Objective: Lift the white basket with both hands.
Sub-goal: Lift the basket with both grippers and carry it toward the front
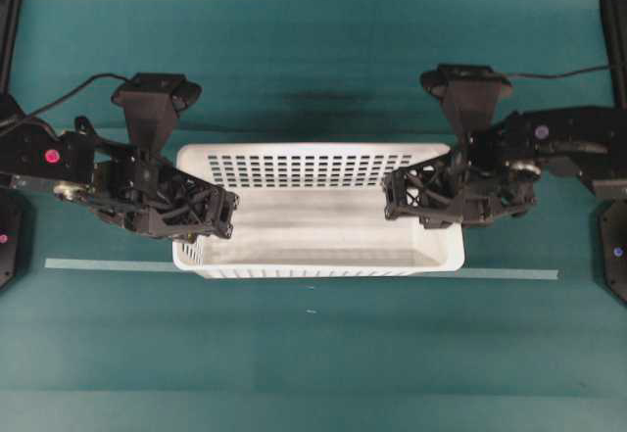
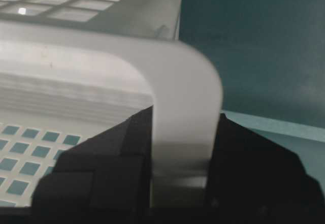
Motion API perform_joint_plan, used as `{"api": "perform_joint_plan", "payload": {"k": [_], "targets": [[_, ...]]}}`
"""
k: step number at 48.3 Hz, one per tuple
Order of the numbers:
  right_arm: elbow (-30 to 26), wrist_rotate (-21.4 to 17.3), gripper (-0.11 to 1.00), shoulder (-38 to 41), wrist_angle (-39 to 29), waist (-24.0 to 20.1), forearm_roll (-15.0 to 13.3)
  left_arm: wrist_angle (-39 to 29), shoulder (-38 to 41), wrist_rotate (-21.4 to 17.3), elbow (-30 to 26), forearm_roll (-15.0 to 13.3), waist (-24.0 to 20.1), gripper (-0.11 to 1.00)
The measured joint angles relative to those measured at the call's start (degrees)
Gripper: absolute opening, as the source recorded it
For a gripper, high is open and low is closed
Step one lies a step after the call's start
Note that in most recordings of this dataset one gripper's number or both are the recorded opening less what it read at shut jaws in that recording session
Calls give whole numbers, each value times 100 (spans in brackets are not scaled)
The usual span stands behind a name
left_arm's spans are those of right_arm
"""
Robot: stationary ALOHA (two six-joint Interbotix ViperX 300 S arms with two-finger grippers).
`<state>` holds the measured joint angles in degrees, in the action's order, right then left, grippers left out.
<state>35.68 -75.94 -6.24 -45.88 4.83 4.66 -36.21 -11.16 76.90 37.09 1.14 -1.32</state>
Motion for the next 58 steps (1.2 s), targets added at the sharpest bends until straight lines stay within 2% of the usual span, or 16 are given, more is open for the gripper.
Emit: {"api": "perform_joint_plan", "payload": {"k": [17,41,58], "targets": [[123,-466,17,62,255,-448,-105,0,88,352,9,0,360,9],[123,-501,17,123,272,-624,-132,0,185,571,9,0,554,9],[123,-527,17,299,360,-694,-132,9,404,580,9,-9,615,9]]}}
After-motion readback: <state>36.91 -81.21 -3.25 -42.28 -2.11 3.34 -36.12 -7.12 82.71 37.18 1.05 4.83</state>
